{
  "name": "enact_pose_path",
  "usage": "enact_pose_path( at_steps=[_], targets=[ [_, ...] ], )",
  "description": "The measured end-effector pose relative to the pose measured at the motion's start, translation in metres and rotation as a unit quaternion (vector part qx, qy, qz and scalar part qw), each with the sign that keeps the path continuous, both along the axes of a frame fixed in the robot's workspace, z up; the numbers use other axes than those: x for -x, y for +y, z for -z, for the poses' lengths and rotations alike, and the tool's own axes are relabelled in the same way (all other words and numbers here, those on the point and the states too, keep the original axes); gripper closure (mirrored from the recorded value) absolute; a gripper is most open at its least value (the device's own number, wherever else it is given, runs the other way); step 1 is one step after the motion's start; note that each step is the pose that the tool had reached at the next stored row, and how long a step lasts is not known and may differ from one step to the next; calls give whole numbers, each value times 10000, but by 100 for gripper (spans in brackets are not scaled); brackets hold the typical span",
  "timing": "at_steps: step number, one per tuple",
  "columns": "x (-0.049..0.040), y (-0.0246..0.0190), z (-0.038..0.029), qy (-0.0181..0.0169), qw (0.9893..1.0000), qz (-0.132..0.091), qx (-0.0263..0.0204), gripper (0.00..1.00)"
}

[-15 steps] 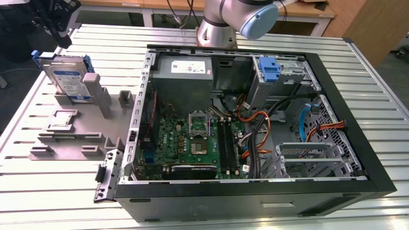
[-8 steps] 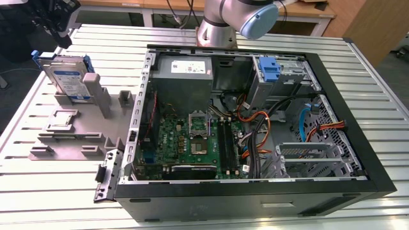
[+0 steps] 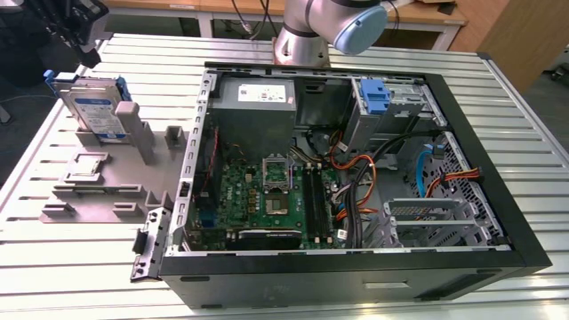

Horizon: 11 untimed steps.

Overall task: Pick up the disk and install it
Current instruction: 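Pick up the disk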

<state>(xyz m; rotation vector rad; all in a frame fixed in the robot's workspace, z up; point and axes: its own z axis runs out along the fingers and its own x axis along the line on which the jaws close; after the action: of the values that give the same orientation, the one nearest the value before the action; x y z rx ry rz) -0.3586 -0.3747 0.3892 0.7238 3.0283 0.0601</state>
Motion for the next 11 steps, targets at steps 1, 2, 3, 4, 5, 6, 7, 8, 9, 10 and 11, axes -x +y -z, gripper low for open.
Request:
enact_pose_path(
  at_steps=[1,2,3,4,5,6,7,8,9,10,11],
  targets=[
    [0,0,0,0,10000,89,0,90],
    [1,0,0,0,9998,182,0,90],
    [15,1,1,0,9998,215,0,90],
    [34,1,0,0,9998,219,0,90],
    [54,0,1,-1,9998,219,0,90],
    [73,0,1,-1,9998,220,0,90],
    [86,0,1,-1,9998,224,0,90],
    [88,0,1,-1,9997,229,0,90],
    [89,0,1,-1,9997,253,0,90],
    [89,0,1,-1,9995,312,0,90],
    [90,0,1,0,9992,397,0,90]
  ],
)
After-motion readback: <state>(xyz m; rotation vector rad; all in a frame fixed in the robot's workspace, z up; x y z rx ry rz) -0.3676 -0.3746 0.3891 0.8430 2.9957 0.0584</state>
